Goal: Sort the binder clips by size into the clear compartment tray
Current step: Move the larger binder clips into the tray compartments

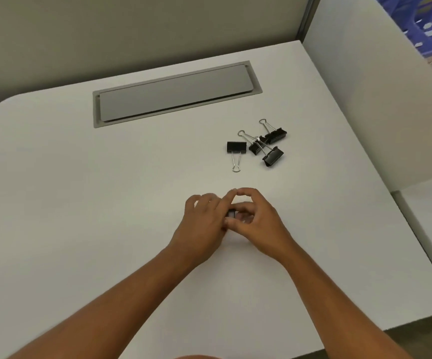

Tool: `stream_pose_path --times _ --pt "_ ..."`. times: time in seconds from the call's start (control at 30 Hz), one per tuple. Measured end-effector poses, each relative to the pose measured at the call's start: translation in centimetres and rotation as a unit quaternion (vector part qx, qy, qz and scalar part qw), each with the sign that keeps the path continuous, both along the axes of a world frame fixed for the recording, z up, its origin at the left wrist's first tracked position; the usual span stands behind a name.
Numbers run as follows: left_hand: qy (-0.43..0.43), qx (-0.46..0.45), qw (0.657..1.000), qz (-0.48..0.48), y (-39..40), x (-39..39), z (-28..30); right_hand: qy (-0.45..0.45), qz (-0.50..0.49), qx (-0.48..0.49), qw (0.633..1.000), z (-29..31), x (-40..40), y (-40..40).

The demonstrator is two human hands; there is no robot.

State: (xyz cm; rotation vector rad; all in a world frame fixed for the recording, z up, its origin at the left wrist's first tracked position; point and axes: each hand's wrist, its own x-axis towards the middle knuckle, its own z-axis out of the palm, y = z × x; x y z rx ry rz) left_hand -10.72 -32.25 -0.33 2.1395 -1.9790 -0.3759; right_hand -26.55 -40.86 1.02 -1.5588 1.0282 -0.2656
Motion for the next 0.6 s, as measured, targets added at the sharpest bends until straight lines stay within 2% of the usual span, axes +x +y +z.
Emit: stream_pose_path --times 0.07,0.13,0.23,0.3,0.37,0.43,0.5,0.6 --pt "0.104 0.006 0.994 0.039 0.4 0.0 0.6 -0.003 0.014 0.012 1.0 0.8 -0.1 -0.8" --pt "0.21 0.032 0.971 0.107 1.0 0.2 0.8 -0.002 -0.022 -0.015 1.0 1.3 0.0 -2.6" --pt "0.299 0.056 0.938 0.169 2.0 0.3 0.5 0.03 -0.107 -0.166 0.98 0.4 0.1 -6.6" --pt "0.405 0.058 0.887 0.213 2.2 0.2 0.8 0.081 -0.121 -0.262 0.954 -1.4 0.2 -9.3" --pt "0.514 0.068 0.813 0.263 2.3 0.0 1.4 0.139 -0.117 -0.272 0.945 -2.8 0.7 -10.8" --pt "0.568 0.077 0.765 0.292 2.7 -0.1 2.0 0.164 -0.121 -0.284 0.937 -3.9 1.2 -11.0" --pt "0.613 0.08 0.721 0.312 3.3 -0.1 2.5 0.136 -0.153 -0.289 0.935 -4.3 1.5 -10.3" --pt "0.681 0.075 0.641 0.347 4.7 0.3 3.2 0.028 -0.235 -0.175 0.956 -2.8 1.5 -7.5"
